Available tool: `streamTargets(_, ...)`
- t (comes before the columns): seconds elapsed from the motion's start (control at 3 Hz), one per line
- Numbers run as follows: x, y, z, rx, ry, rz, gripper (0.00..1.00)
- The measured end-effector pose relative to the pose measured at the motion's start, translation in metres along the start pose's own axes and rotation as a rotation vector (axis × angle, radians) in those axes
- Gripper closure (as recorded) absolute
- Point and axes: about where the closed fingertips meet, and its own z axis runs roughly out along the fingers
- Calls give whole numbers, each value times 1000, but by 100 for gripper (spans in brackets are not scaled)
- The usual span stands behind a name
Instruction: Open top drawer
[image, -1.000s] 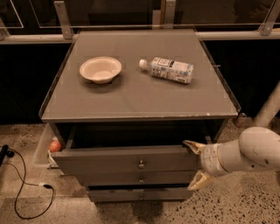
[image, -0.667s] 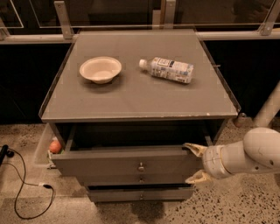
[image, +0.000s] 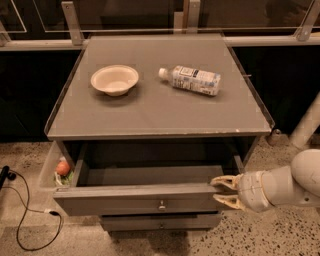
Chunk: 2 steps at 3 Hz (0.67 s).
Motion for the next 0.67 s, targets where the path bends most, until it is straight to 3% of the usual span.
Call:
streamTargets(0.33,0,0,0,0,0,0,85)
streamTargets(0.67,0,0,0,0,0,0,62)
